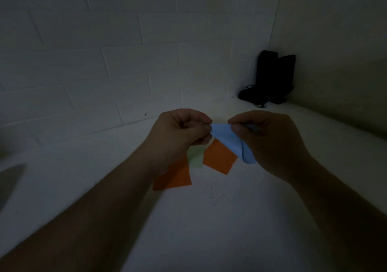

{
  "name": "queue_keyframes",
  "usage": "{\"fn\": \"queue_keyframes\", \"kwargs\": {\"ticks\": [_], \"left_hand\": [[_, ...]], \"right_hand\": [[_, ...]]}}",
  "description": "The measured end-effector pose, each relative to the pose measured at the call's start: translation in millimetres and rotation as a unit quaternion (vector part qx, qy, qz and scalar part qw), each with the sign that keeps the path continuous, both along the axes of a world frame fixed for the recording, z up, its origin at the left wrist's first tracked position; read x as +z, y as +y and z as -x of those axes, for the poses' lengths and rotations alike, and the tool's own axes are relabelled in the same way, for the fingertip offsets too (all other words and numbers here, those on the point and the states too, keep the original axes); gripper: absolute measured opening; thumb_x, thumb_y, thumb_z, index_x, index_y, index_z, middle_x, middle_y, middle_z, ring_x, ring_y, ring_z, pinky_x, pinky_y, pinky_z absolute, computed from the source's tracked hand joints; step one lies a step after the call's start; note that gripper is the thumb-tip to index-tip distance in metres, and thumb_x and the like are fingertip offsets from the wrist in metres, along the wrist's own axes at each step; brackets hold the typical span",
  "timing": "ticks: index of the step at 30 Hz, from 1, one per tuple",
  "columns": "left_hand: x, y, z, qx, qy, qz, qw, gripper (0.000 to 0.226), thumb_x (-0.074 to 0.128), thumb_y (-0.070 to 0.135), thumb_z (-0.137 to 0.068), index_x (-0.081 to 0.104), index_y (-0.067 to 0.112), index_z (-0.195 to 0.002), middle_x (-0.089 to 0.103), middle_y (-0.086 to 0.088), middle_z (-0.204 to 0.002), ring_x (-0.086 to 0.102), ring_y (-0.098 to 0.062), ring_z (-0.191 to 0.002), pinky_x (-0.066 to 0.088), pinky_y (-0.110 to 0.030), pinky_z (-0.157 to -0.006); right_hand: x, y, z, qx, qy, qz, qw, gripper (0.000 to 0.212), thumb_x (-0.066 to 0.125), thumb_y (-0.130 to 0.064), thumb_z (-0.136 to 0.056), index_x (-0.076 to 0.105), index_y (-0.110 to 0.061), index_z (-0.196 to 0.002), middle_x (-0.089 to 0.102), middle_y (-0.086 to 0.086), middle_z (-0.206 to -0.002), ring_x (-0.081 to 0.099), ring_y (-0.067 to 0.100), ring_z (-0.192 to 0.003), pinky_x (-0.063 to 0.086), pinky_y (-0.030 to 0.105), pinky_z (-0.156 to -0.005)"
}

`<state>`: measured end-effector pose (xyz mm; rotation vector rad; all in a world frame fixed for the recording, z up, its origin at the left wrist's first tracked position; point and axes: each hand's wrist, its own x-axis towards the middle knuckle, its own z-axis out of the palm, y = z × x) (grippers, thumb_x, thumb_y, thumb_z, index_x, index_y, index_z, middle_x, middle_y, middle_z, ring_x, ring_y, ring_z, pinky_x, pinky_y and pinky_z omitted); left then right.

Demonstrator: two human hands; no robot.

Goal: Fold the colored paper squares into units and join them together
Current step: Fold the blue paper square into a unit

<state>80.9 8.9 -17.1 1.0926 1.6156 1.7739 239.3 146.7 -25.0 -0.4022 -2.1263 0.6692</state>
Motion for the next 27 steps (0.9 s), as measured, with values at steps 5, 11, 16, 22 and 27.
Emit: {"fn": "queue_keyframes", "kwargs": {"ticks": [5, 11, 16, 22, 27], "left_hand": [[2.4, -1.9, 2.2, -0.004, -0.024, 0.006, 1.0, 0.014, 0.071, -0.007, -0.088, 0.076, 0.007, -0.09, 0.076, -0.017, -0.081, 0.075, -0.023, -0.073, 0.062, -0.028, -0.074], [5.3, -1.8, 3.1, -0.018, -0.068, 0.025, 0.997, 0.019, 0.066, -0.01, -0.089, 0.076, 0.007, -0.092, 0.073, -0.013, -0.074, 0.073, -0.023, -0.069, 0.061, -0.029, -0.072], [3.9, -0.4, -0.6, -0.034, -0.098, 0.009, 0.995, 0.027, 0.067, -0.001, -0.094, 0.07, 0.014, -0.117, 0.075, -0.015, -0.084, 0.072, -0.022, -0.074, 0.061, -0.029, -0.074], [2.9, 0.5, -3.5, -0.026, -0.092, 0.003, 0.995, 0.042, 0.072, -0.003, -0.089, 0.064, 0.012, -0.127, 0.075, -0.022, -0.088, 0.076, -0.023, -0.078, 0.062, -0.03, -0.077], [0.5, 3.0, -9.7, -0.057, -0.145, 0.01, 0.988, 0.046, 0.071, 0.001, -0.091, 0.058, 0.017, -0.132, 0.077, -0.021, -0.094, 0.076, -0.025, -0.083, 0.064, -0.035, -0.081]], "right_hand": [[0.7, -1.1, -1.3, 0.002, 0.007, 0.023, 1.0, 0.024, 0.073, -0.014, -0.089, 0.069, -0.038, -0.088, 0.064, -0.03, -0.086, 0.063, -0.016, -0.086, 0.045, 0.001, -0.078], [3.3, -3.4, -3.5, 0.021, -0.007, 0.04, 0.999, 0.028, 0.073, -0.013, -0.089, 0.067, -0.04, -0.085, 0.064, -0.031, -0.084, 0.062, -0.018, -0.083, 0.046, 0.001, -0.077], [1.7, -4.0, -1.4, 0.019, 0.013, 0.054, 0.998, 0.024, 0.074, -0.013, -0.089, 0.068, -0.036, -0.089, 0.063, -0.03, -0.085, 0.062, -0.019, -0.082, 0.045, 0.0, -0.074], [1.1, -3.2, 0.2, 0.015, 0.035, 0.06, 0.997, 0.023, 0.074, -0.014, -0.089, 0.069, -0.036, -0.09, 0.066, -0.027, -0.087, 0.064, -0.015, -0.084, 0.048, 0.003, -0.076], [0.2, -4.4, 2.8, 0.003, 0.056, 0.059, 0.997, 0.03, 0.075, -0.015, -0.087, 0.066, -0.043, -0.088, 0.066, -0.028, -0.087, 0.065, -0.012, -0.085, 0.049, 0.005, -0.076]]}}
